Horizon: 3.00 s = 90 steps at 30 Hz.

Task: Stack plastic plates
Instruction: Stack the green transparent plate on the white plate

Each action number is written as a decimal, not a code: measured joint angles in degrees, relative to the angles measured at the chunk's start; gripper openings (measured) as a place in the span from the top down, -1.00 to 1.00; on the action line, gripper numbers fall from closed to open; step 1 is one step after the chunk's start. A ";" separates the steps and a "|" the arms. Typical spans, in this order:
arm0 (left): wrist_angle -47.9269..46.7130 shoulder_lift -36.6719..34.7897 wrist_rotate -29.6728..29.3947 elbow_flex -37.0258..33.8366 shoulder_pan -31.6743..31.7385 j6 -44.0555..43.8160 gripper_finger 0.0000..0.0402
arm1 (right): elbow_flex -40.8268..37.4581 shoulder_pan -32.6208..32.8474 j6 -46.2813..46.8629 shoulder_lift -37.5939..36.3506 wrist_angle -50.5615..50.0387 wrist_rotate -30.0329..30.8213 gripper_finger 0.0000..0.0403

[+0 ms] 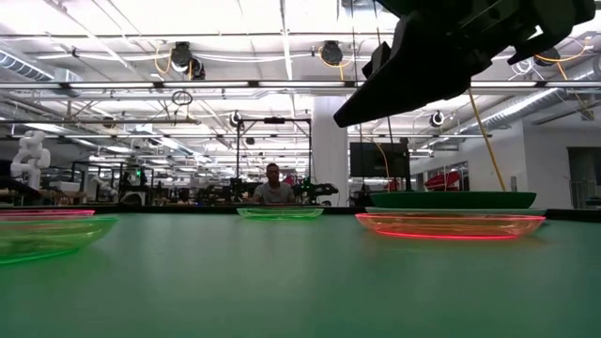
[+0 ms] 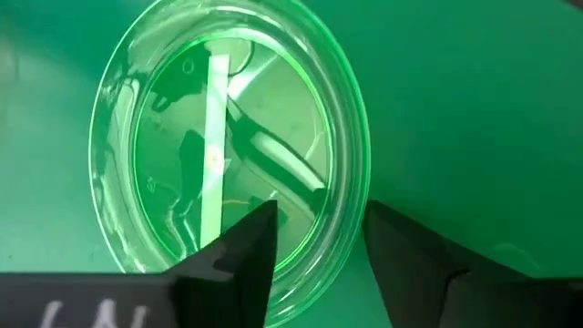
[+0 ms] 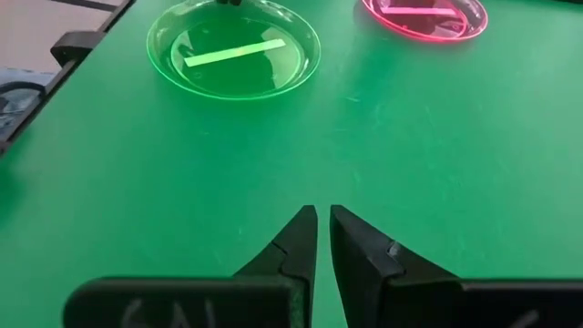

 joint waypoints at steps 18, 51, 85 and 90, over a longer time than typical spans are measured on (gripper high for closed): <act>-3.85 0.81 -1.14 0.00 2.87 2.62 0.49 | 0.00 0.11 0.49 0.00 -1.75 0.00 0.84; -0.42 4.11 -10.21 -0.04 5.12 7.63 0.96 | 0.00 0.11 0.35 0.00 -1.75 0.00 0.84; 8.17 4.00 -14.12 7.58 16.94 16.59 0.97 | 13.29 4.52 -2.91 -0.07 -24.67 10.72 0.84; 8.20 4.00 -10.53 8.23 19.88 16.45 0.97 | 18.40 6.09 0.70 -0.07 -37.37 13.87 0.84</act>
